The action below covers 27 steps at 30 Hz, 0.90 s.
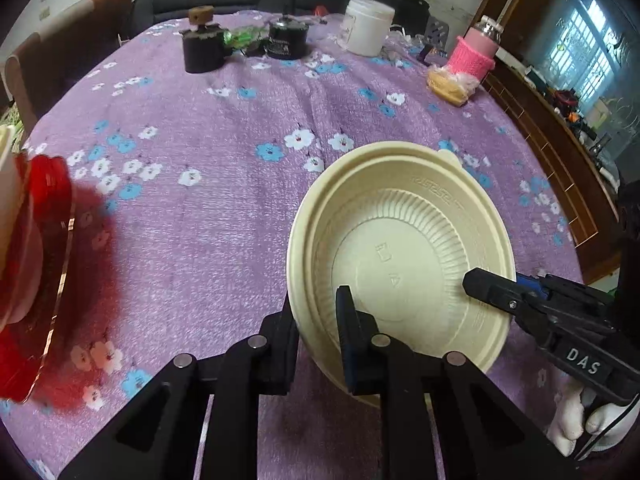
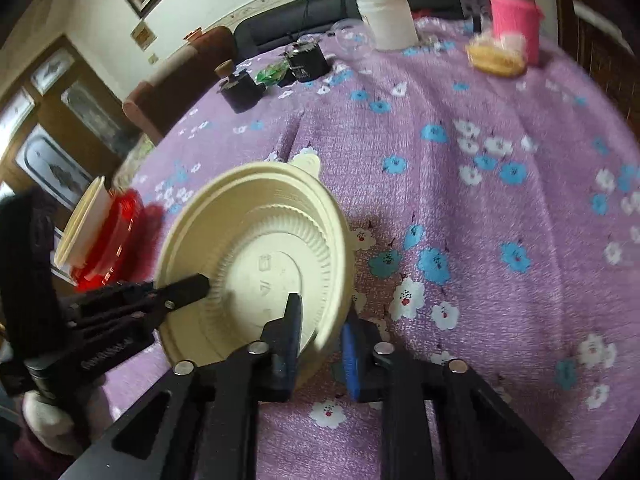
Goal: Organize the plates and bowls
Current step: 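Lower the second beige bowl into the beige bowl on the stack and release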
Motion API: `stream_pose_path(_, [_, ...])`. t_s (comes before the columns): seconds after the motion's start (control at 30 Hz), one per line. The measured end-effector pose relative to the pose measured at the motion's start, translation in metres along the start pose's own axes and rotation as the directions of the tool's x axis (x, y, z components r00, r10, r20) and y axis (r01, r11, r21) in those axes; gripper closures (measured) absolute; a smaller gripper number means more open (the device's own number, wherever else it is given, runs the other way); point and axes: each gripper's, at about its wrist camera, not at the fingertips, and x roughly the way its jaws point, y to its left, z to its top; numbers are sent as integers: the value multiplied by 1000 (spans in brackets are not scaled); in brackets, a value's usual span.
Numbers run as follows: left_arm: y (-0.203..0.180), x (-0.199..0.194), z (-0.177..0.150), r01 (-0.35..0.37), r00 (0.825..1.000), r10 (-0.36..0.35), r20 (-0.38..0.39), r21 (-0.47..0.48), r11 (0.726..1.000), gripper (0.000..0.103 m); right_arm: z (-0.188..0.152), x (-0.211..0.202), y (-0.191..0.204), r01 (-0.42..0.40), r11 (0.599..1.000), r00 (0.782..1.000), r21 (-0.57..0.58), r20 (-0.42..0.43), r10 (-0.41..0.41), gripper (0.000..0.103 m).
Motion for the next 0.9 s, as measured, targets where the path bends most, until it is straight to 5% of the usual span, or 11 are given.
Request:
stream_pose_path(0.3, [34,-88,0,-36,987,40,157,-31,999,85,27,-34,66,-39,997,992,-74,114,47,84])
stream_pose_path(0.53, [114,-161,7,-178,939,212,270,-143,973,85,59,-29,166,-131,973,975,-191,151,161,84])
stream_pose_path(0.77, [194,-168,12,-309,898,369,240,-253,917,85,80,11,269,-137,934,968,-331,156,197,84])
stream_pose_path(0.9, [228,-150,12,-350,895,409,178,-286,892,84,78,47,297,-102,927,979,-361,129,158,84])
